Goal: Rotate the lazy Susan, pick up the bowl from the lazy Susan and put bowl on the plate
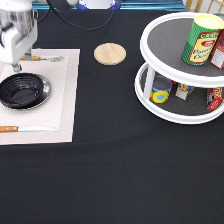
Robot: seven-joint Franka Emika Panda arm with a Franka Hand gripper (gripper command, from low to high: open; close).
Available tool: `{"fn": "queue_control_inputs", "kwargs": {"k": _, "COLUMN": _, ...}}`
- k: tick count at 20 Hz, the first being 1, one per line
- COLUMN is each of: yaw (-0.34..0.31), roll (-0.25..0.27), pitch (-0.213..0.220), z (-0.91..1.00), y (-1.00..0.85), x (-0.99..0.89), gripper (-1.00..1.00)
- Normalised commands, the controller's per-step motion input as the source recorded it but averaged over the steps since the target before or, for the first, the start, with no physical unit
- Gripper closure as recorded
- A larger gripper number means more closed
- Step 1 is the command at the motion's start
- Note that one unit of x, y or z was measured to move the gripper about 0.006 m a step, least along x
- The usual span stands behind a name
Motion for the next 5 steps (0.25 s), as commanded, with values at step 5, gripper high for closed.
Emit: {"fn": "queue_control_inputs", "kwargs": {"k": 5, "yaw": 0.0, "roll": 0.0, "pitch": 0.0, "z": 0.0, "y": 0.0, "x": -0.02, "gripper": -1.0}}
